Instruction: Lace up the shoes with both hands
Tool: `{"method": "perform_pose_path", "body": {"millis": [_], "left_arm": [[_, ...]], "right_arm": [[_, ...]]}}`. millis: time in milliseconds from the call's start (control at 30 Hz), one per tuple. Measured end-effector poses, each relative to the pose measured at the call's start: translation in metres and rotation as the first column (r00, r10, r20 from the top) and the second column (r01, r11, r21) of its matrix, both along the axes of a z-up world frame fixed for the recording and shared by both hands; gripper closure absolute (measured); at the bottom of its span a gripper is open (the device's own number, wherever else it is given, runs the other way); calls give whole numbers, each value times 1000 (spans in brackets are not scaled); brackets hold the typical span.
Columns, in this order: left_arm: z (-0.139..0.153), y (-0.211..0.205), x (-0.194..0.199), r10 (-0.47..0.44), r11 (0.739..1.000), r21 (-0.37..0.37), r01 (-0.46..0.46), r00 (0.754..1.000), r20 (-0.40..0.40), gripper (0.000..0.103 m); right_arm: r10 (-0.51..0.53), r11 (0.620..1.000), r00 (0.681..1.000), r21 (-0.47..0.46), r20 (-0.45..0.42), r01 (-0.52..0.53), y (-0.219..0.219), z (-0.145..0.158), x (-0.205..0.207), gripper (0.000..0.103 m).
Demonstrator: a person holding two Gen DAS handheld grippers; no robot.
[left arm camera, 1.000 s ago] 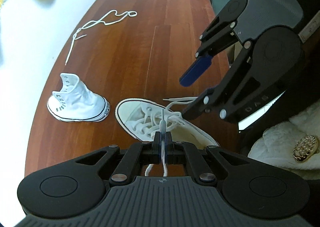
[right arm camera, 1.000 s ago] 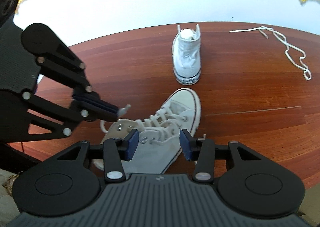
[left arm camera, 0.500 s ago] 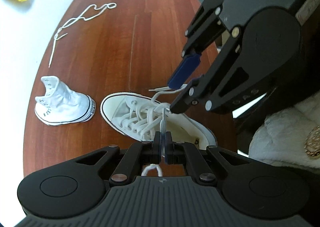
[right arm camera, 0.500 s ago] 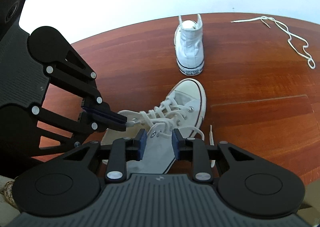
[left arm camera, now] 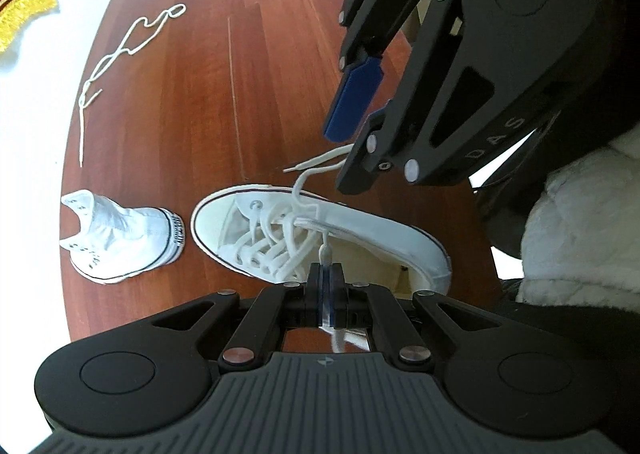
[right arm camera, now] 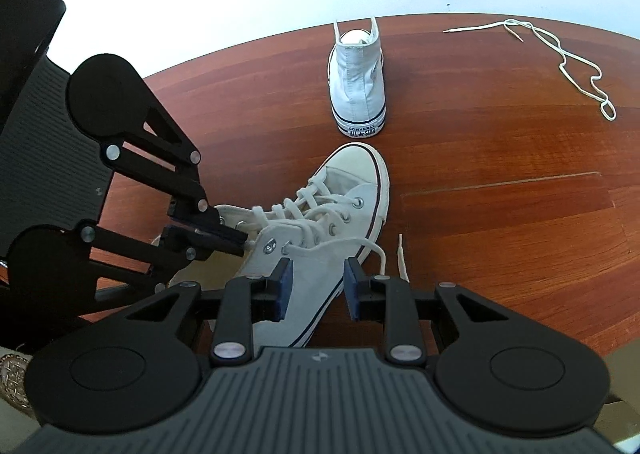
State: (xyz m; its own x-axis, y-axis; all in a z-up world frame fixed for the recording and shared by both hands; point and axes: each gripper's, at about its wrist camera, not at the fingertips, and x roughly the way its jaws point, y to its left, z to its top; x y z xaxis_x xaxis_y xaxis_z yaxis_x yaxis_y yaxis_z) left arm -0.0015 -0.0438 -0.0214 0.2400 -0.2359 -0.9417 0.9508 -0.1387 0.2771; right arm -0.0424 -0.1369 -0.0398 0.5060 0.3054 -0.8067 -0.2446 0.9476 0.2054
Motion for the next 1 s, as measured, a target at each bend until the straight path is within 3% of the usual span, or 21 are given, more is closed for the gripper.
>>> {"method": "perform_pose_path", "body": {"millis": [1000], "left_arm": [[-9,3,-11,-124,987,119,112,987,99,100]], "right_arm": [[-17,1000,1000,3,-1,17,-3,-3,-3,74]]}}
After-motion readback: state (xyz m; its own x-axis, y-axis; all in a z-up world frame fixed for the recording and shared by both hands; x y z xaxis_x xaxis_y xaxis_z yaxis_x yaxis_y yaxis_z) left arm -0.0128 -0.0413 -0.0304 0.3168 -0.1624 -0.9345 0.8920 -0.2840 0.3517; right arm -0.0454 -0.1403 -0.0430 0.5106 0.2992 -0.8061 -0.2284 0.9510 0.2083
